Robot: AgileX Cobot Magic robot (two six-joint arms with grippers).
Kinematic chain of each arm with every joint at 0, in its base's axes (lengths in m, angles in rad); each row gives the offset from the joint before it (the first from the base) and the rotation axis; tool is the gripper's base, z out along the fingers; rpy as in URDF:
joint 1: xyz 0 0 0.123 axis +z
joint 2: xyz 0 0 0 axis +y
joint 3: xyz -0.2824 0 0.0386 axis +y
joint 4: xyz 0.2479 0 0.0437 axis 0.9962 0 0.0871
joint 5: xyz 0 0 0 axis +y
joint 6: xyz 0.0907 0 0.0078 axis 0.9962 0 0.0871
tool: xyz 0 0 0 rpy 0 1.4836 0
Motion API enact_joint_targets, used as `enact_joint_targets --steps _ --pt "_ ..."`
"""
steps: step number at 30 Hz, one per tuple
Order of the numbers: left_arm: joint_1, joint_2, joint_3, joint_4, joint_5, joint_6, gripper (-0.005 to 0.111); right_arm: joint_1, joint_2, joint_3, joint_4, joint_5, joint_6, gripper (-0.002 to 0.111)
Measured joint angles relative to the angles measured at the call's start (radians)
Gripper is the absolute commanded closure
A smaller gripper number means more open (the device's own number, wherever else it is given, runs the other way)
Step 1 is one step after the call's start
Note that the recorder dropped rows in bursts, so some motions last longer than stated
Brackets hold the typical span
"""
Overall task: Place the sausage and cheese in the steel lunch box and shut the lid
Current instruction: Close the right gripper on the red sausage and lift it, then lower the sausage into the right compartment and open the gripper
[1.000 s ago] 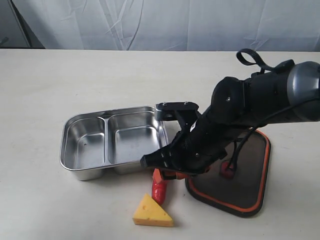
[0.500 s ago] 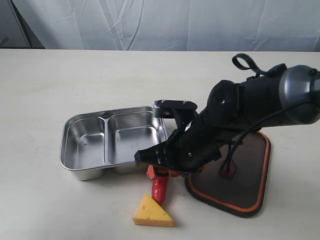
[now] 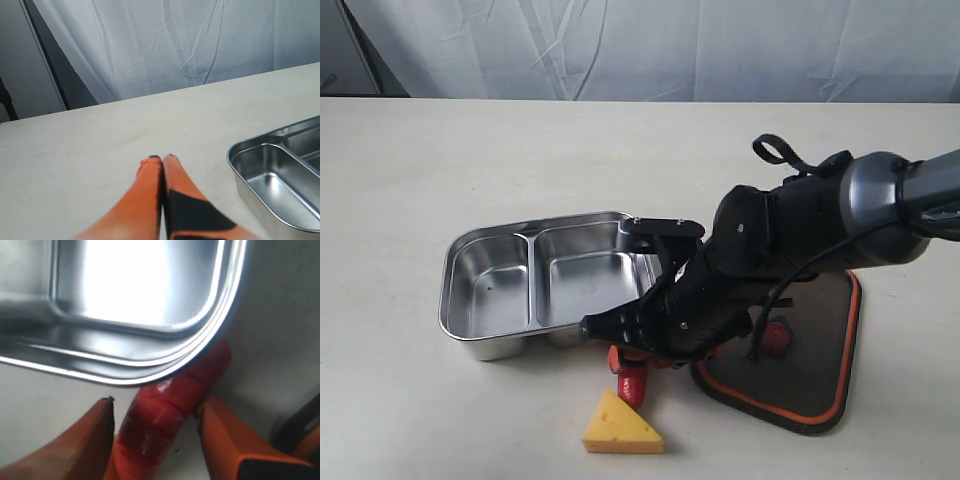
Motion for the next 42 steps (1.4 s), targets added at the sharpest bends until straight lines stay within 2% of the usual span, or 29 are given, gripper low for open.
enact_joint_targets --steps 2,5,9,13,14,21,32,37,42 --pt "0.000 0.000 0.000 0.000 0.000 0.000 0.107 0.000 0.010 0.000 -0.002 0.000 0.004 0.057" --pt "0.000 0.000 0.000 0.000 0.000 0.000 0.107 0.002 0.014 0.000 -0.025 0.000 0.037 0.071" --pt "0.000 0.000 0.000 0.000 0.000 0.000 0.107 0.002 0.014 0.000 -0.051 0.010 0.063 0.073" --pt "0.000 0.000 0.000 0.000 0.000 0.000 0.107 0.002 0.014 -0.002 -0.054 0.068 0.063 0.108" --pt "0.000 0.000 0.000 0.000 0.000 0.000 0.107 0.002 0.014 -0.004 -0.055 0.075 0.066 0.109" --pt "0.000 0.000 0.000 0.000 0.000 0.000 0.107 0.002 0.005 -0.006 -0.072 0.107 0.086 0.109" --pt "0.000 0.000 0.000 0.000 0.000 0.000 0.107 0.004 -0.203 -0.002 -0.150 0.209 0.105 0.109" --pt "0.000 0.000 0.000 0.000 0.000 0.000 0.107 0.004 -0.299 -0.012 -0.180 0.156 0.105 0.109" --pt "0.000 0.000 0.000 0.000 0.000 0.000 0.107 0.004 -0.282 -0.098 -0.243 0.116 0.105 0.109"
